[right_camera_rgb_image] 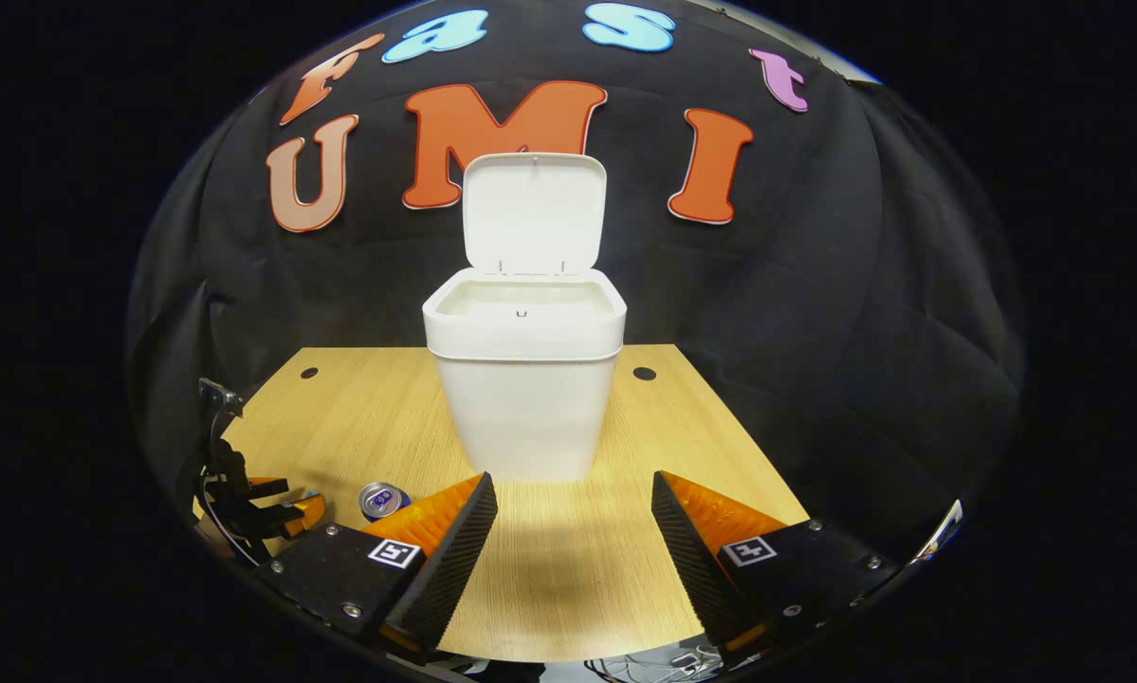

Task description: Press the lid of the desktop garbage bin to open it, pick up the crumpled paper on the desktop and throw it into the bin, then pick up the pop can on the desktop and drop it into the bin, and finally close the garbage bin lid.

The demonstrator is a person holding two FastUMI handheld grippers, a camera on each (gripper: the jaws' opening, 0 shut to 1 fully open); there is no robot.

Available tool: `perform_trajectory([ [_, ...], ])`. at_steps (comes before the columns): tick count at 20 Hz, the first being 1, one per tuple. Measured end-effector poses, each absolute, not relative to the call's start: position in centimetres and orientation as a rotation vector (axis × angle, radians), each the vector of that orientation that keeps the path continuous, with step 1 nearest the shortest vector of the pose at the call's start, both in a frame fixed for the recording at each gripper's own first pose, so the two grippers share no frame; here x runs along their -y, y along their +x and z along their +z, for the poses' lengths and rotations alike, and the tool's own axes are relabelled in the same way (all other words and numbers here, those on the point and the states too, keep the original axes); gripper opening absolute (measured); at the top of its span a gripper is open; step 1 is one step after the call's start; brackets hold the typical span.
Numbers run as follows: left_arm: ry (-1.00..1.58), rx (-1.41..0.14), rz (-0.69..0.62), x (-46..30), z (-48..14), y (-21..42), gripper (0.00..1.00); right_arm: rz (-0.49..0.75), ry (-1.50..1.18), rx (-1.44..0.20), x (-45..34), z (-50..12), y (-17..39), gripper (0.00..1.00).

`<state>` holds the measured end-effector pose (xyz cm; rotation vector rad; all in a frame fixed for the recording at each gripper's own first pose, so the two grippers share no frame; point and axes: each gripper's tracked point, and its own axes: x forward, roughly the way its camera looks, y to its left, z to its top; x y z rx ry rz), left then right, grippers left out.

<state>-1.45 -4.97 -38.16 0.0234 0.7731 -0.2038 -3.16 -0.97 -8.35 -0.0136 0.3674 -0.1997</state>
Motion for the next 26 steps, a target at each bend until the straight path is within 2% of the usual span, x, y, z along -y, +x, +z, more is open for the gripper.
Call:
perform_trajectory([
  [3, 0.028, -0.803, -0.21, 5.2, -39.2, -1.6, 1.0, -0.208, 0.016, -0.378, 1.5, -8.7, -3.4, 1.0],
  [5, 0.031, -0.823, -0.21, 5.3, -39.8, -1.7, 0.95, -0.216, 0.008, -0.379, 1.9, -8.8, -3.4, 0.99],
  [8, 0.047, -0.841, -0.229, 5.4, -40.7, -1.6, 0.42, -0.221, 0.004, -0.38, 2.3, -8.8, -3.4, 1.0],
  [9, 0.043, -0.836, -0.231, 5.3, -40.5, -1.6, 0.41, -0.221, 0.008, -0.383, 2.4, -9.0, -3.4, 1.0],
  [10, 0.043, -0.838, -0.239, 5.4, -40.4, -1.5, 0.22, -0.223, 0.012, -0.383, 2.5, -9.0, -3.2, 1.0],
  [11, 0.051, -0.831, -0.242, 5.3, -40.3, -1.3, 0.22, -0.225, 0.014, -0.384, 2.6, -9.1, -3.1, 1.0],
  [12, 0.072, -0.816, -0.228, 4.9, -39.9, -1.0, 0.15, -0.224, 0.018, -0.384, 2.7, -9.2, -3.1, 1.0],
  [13, 0.092, -0.794, -0.217, 4.5, -39.2, -0.5, 0.15, -0.224, 0.023, -0.384, 2.5, -9.2, -3.1, 1.0],
  [14, 0.083, -0.772, -0.235, 5.0, -37.9, -0.4, 0.09, -0.221, 0.024, -0.382, 2.6, -9.2, -3.0, 1.0],
  [20, 0.042, -0.713, -0.265, 5.7, -31.0, 2.8, 0.08, -0.21, 0.055, -0.368, 2.6, -9.5, -2.4, 1.0],
  [26, -0.072, -0.612, -0.279, 7.0, -20.6, 8.8, 0.08, -0.214, 0.082, -0.364, 3.5, -9.6, -1.3, 1.0],
])
